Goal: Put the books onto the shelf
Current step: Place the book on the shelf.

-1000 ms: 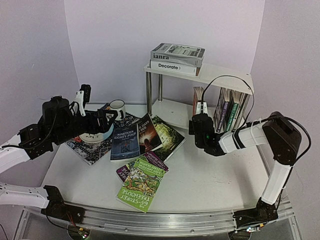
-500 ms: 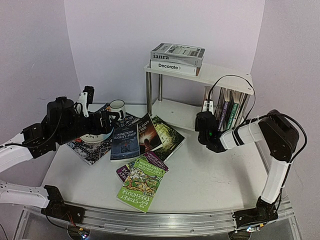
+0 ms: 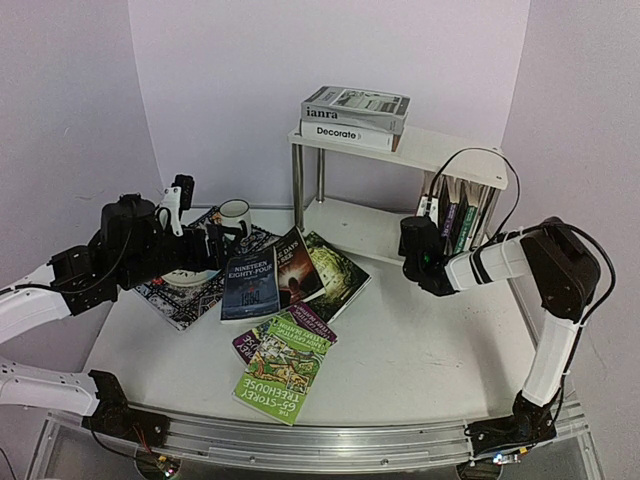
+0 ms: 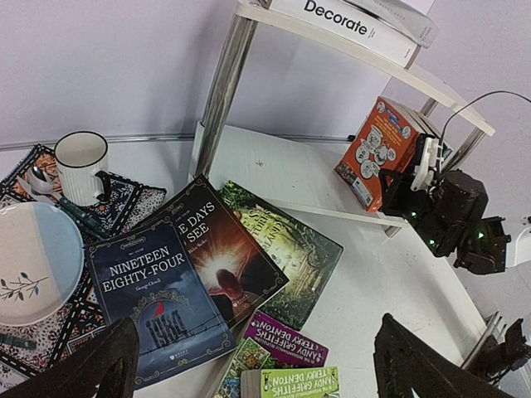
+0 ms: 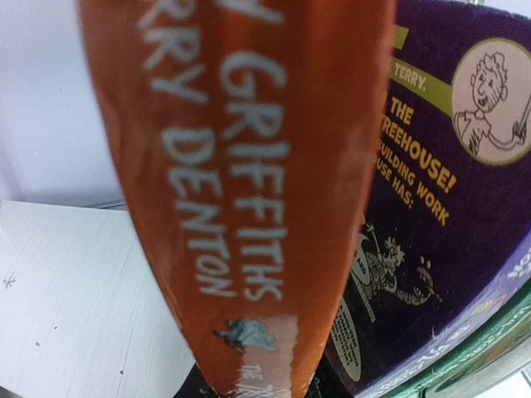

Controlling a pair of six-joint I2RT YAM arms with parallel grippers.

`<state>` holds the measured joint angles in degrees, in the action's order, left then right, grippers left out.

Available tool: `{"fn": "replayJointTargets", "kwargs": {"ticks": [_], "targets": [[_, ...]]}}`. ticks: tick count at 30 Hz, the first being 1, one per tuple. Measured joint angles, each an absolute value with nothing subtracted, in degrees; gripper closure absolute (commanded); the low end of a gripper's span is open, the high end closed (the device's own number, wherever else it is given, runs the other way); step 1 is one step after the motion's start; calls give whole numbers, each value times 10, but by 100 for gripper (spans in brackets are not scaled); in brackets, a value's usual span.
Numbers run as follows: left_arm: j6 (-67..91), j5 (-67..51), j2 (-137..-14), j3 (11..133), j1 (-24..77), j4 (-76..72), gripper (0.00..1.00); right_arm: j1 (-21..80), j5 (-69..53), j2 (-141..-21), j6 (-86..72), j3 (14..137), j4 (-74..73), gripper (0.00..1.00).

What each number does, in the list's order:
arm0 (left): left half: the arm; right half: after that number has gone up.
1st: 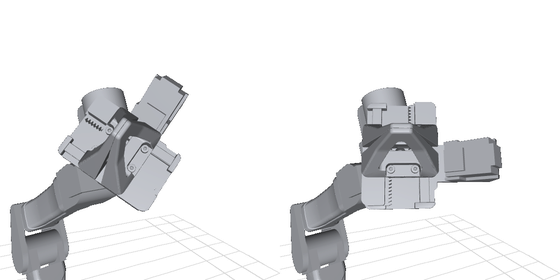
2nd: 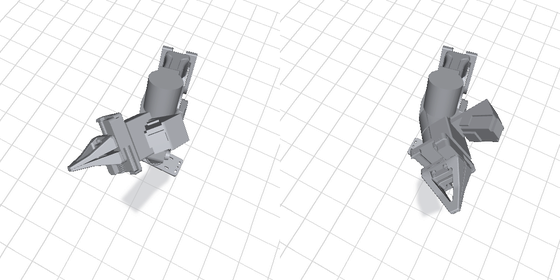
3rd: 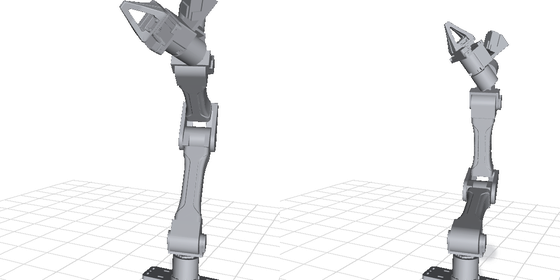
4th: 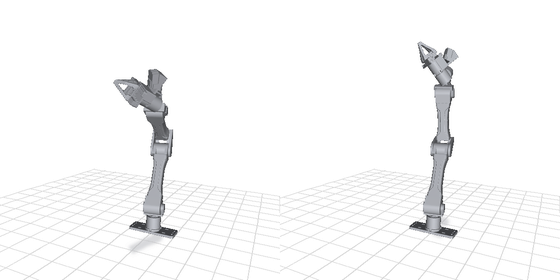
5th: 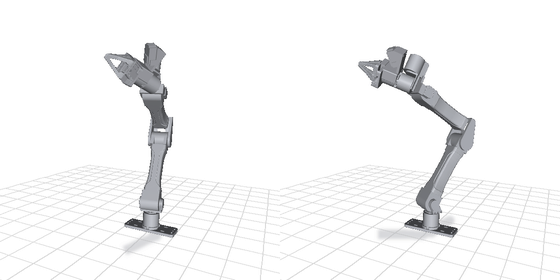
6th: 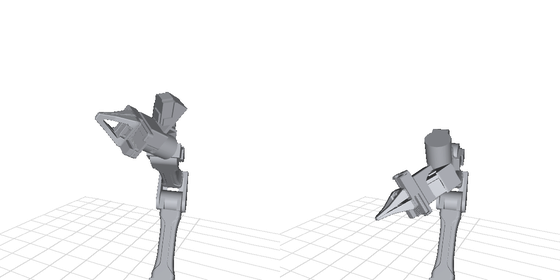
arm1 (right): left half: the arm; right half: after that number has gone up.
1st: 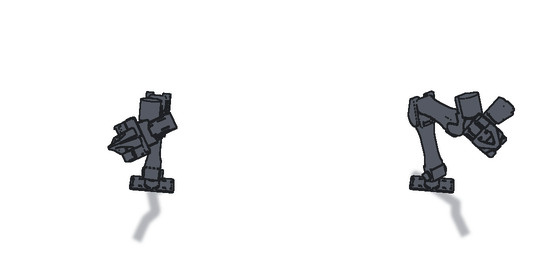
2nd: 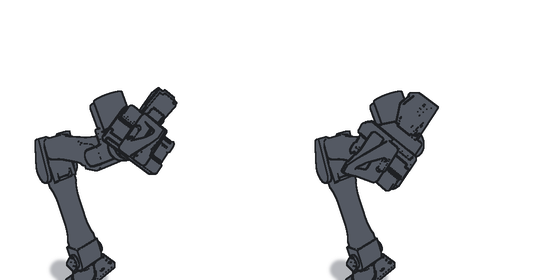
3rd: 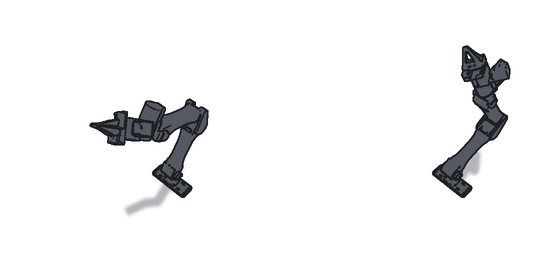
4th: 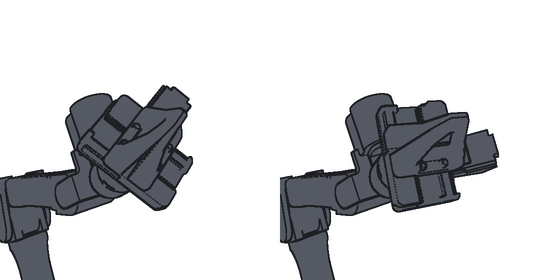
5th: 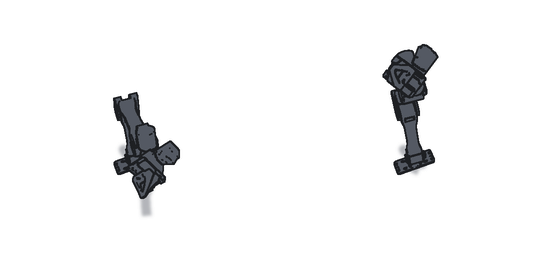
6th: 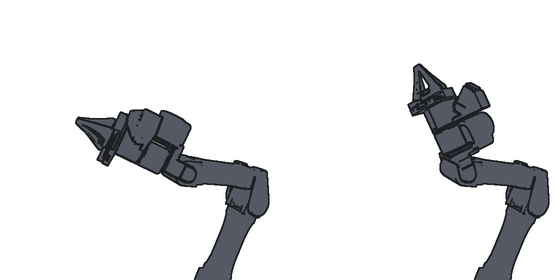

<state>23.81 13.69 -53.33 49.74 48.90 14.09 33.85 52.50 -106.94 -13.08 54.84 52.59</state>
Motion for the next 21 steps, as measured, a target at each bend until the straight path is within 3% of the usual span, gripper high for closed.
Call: {"fn": "replayJointTargets", "kwargs": {"ticks": [8,21], "targets": [[238,137,-533,497,489,141,0,329,529,-1069,-151,555,507,100],[238,137,-533,497,489,141,0,329,545,-1069,-166,555,499,81]]}}
